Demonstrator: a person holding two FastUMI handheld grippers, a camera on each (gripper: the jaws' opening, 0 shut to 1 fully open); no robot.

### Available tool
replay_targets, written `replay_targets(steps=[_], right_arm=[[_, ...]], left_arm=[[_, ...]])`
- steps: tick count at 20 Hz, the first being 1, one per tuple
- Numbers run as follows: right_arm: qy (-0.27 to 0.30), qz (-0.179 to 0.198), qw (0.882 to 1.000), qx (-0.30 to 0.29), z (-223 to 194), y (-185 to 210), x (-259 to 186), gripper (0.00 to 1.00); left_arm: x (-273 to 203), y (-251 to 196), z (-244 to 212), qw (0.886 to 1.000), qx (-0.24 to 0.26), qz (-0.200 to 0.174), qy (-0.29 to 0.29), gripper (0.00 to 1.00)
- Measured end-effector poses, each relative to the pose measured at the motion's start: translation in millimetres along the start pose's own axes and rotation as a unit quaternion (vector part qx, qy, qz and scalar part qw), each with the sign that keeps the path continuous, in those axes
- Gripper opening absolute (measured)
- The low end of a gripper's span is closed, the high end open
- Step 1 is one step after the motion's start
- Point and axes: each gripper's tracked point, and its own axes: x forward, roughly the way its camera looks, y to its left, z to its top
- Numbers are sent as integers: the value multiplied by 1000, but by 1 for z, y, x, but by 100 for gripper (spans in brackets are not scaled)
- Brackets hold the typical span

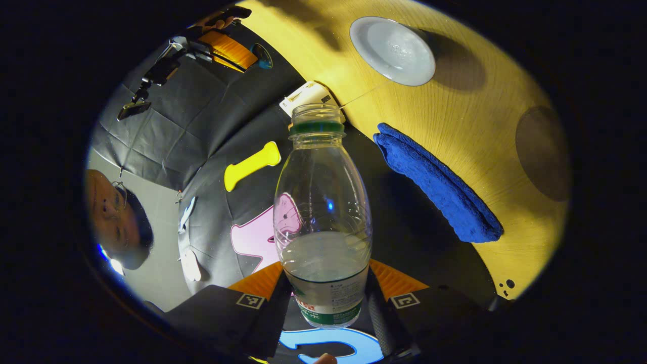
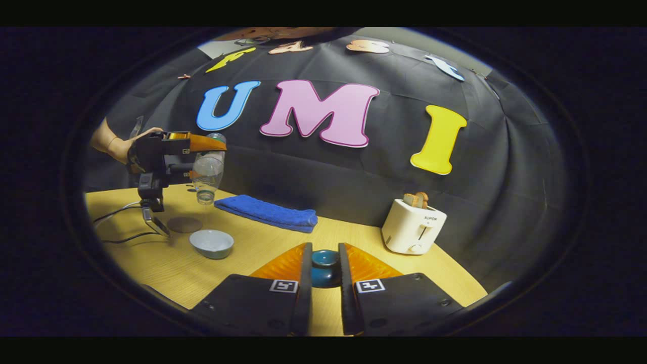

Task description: Open the teacup lid with one hand, grasp the water bottle and pour water into the teacup with the other hand; after pouring, place the water bottle on the coaster and then close the teacup lid.

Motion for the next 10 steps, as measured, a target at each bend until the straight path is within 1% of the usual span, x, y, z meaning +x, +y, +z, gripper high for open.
replay_targets(steps=[2,3,4,5,6,7,8,10], right_arm=[[0,1,1000,-1,0,2,0,27],[1,1,1000,0,1,2,0,22],[1,2,1000,1,1,4,0,25],[2,2,1000,2,2,5,2,27],[3,2,1000,4,2,6,3,29],[3,2,1000,5,2,7,4,31],[2,2,1000,6,4,9,5,22],[2,4,1000,10,5,12,8,27]], left_arm=[[-1,-3,-5,1000,-18,-7,16,75],[-2,-4,-11,999,-39,-15,26,75],[-4,-5,-16,996,-75,-24,41,75],[-6,-7,-20,990,-124,-37,57,75],[-8,-11,-22,980,-177,-52,70,75],[-10,-13,-23,967,-233,-66,80,75],[-15,-18,-23,948,-293,-82,94,75],[-29,-25,-23,903,-398,-109,121,74]])
